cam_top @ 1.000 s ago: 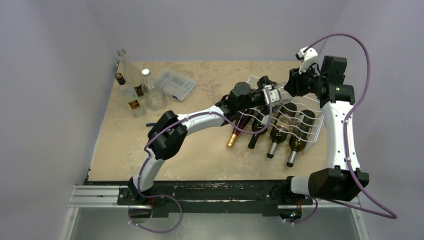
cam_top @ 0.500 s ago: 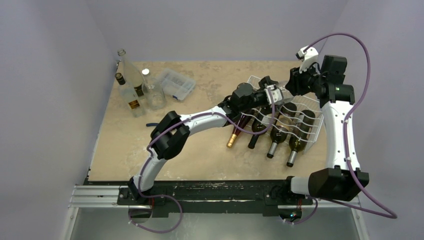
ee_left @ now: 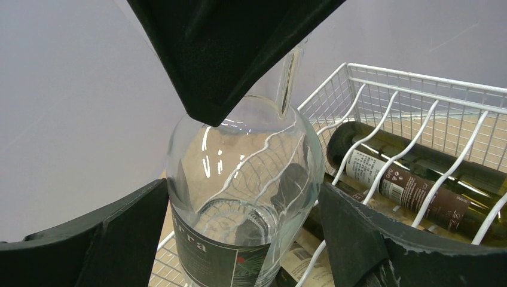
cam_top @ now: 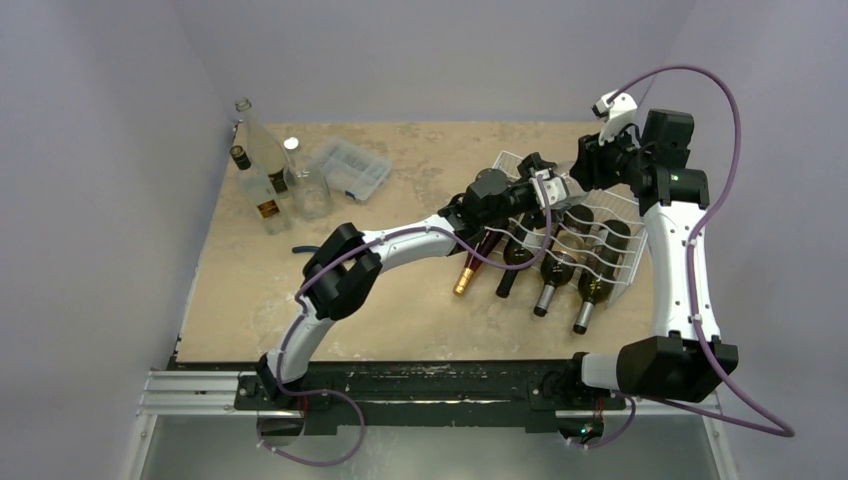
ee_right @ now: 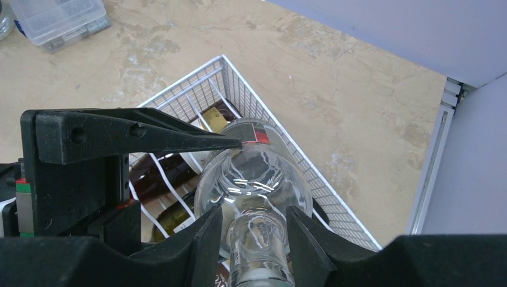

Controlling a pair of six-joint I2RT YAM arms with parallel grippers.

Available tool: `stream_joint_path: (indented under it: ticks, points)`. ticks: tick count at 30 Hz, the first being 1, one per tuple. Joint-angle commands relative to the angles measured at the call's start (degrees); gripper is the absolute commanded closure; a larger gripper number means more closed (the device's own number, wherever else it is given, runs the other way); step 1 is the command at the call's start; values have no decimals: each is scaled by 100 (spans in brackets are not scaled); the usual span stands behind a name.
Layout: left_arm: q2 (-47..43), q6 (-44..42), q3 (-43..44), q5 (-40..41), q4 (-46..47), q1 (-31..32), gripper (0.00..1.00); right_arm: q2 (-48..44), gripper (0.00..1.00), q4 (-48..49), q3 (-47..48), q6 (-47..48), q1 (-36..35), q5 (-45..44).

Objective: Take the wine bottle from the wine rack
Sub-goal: Pick up the wine bottle from the wine rack.

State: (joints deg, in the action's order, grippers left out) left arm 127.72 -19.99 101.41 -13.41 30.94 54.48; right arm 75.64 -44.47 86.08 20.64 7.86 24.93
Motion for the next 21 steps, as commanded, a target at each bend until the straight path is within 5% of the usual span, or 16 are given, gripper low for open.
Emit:
stream_joint_path:
  ticks: [1, 13, 21]
  points:
    - [148, 472, 219, 264, 324, 21, 16, -182, 53, -271, 14, -98, -83, 6]
    - [182, 575, 270, 400, 351, 10, 16, -121, 54, -625, 226, 159, -83, -310]
    - [172, 588, 275, 418, 341, 3, 16, -120, 65, -826, 412, 295, -83, -438]
